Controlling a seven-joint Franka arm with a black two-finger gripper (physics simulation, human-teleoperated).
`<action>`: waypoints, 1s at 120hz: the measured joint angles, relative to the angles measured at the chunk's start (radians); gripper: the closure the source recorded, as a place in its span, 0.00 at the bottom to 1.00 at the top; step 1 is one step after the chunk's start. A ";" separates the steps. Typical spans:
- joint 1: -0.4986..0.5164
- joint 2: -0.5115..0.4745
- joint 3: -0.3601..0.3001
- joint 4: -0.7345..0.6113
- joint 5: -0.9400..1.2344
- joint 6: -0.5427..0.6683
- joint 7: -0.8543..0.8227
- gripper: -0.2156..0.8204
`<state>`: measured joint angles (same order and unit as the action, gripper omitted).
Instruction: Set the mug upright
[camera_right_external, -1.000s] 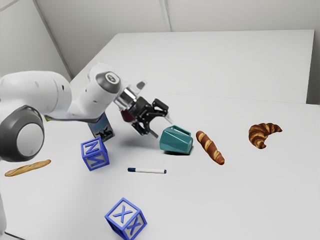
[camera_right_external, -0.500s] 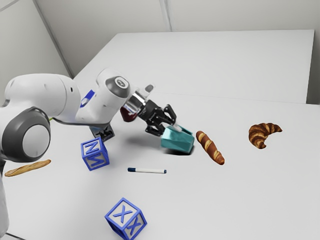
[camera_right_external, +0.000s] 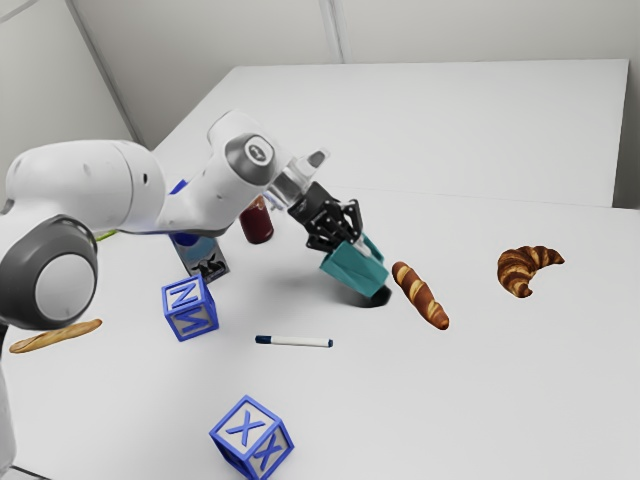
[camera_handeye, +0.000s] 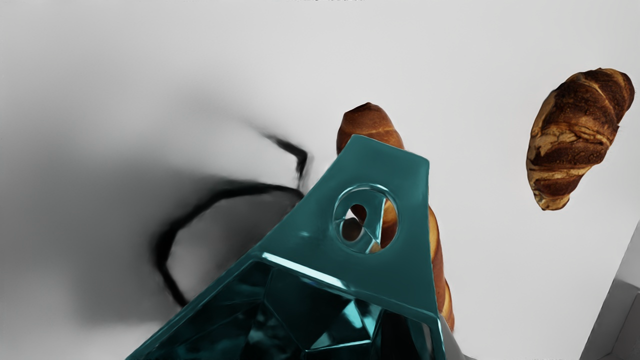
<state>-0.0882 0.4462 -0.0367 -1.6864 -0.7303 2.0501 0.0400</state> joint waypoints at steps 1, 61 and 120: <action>-0.003 -0.005 0.000 0.000 0.013 0.000 -0.002 0.95; -0.076 -0.217 -0.004 -0.202 0.656 0.089 -0.116 0.96; -0.085 -0.222 -0.006 -0.279 0.799 0.204 -0.179 0.96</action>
<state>-0.1730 0.2244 -0.0428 -1.9652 0.0688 2.2545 -0.1389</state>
